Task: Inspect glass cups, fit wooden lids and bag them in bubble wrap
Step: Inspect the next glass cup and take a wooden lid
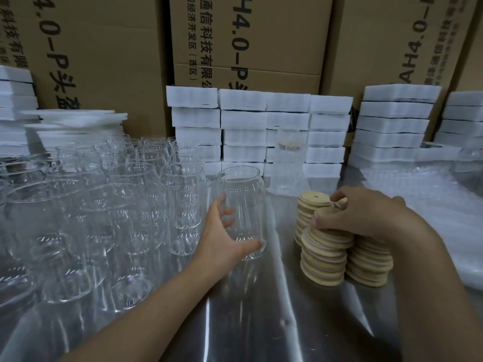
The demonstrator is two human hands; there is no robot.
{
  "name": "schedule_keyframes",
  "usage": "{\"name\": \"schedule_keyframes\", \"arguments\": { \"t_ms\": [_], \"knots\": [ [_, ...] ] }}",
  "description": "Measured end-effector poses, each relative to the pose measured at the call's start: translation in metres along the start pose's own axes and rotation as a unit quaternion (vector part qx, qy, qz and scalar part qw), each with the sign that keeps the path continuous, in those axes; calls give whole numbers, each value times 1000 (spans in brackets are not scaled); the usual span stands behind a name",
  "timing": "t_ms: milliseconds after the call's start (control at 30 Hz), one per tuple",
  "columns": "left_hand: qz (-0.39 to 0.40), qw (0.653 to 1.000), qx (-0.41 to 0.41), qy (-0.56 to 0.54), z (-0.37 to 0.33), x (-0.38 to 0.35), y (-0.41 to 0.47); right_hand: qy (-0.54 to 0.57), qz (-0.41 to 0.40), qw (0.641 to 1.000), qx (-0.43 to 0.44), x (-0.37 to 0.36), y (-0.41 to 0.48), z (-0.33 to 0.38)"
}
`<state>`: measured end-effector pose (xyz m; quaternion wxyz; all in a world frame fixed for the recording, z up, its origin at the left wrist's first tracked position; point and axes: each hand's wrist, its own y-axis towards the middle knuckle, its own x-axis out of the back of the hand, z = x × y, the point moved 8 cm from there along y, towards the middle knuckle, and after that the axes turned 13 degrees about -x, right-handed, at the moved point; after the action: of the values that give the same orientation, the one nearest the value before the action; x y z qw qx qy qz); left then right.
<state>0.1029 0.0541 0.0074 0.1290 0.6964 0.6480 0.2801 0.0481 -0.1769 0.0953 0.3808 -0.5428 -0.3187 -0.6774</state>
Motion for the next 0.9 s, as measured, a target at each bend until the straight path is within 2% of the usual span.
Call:
{"name": "schedule_keyframes", "arguments": {
  "t_ms": [133,267,333,467,667,767,900],
  "knots": [
    [10,1000,-2,4,-2,-1,-1,41,-4,999,13,2,0,4],
    [23,1000,-6,9,-1,-4,-1,142,-26,989,39,7,1,6],
    [28,1000,-11,9,0,-5,-1,256,-40,964,64,13,-1,10],
    [31,999,-29,9,-4,-7,-1,450,-82,881,123,27,-12,20],
    [38,997,-53,33,-16,-6,-5,581,-67,785,203,27,-24,36],
    [46,996,-56,44,-18,-7,-5,600,-38,765,231,24,-27,45],
    [48,996,-60,41,-15,-8,-5,584,-10,776,238,14,-26,55]
  ]
}}
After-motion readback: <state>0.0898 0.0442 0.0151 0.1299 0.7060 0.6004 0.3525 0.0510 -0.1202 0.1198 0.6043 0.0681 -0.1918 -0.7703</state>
